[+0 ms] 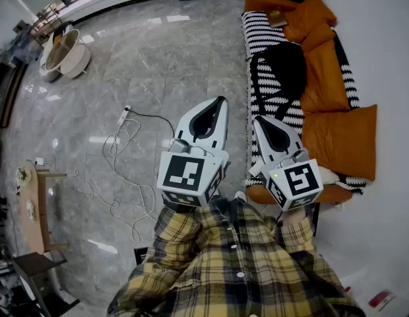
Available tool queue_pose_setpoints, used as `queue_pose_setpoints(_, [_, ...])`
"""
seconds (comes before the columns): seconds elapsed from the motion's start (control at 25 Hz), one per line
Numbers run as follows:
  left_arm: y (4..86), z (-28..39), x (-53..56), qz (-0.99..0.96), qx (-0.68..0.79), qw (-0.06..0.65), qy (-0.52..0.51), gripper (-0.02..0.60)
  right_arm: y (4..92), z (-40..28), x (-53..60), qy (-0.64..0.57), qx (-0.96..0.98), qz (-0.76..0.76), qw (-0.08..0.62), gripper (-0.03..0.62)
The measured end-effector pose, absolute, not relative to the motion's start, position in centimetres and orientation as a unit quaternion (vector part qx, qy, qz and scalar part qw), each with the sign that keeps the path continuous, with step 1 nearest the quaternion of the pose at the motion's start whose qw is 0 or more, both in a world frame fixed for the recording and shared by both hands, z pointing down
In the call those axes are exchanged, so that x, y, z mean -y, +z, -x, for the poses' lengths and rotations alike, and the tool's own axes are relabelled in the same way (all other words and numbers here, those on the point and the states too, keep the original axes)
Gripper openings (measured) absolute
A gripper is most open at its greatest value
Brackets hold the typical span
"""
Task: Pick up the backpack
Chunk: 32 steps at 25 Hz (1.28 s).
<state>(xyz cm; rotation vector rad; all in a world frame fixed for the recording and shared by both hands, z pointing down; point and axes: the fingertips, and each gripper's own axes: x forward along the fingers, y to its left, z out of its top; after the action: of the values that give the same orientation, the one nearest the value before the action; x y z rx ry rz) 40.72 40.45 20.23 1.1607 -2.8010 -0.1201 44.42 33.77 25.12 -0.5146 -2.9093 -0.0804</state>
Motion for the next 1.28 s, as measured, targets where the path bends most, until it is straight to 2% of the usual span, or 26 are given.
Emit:
queue_pose_setpoints(0.88, [21.6,-37.8,-46.0,-0.375,0.925,0.06,-0.035,0.018,26.0,-42.0,-36.6,-0.013,0.985,0.143,0.093,0.015])
queue_pose_setpoints(1.28, [22.7,-27.9,-43.5,-0.368,0.927,0.062,-0.025,0.018,27.6,-32.1,-34.0,-0.012,0.983,0.149,0.103,0.015])
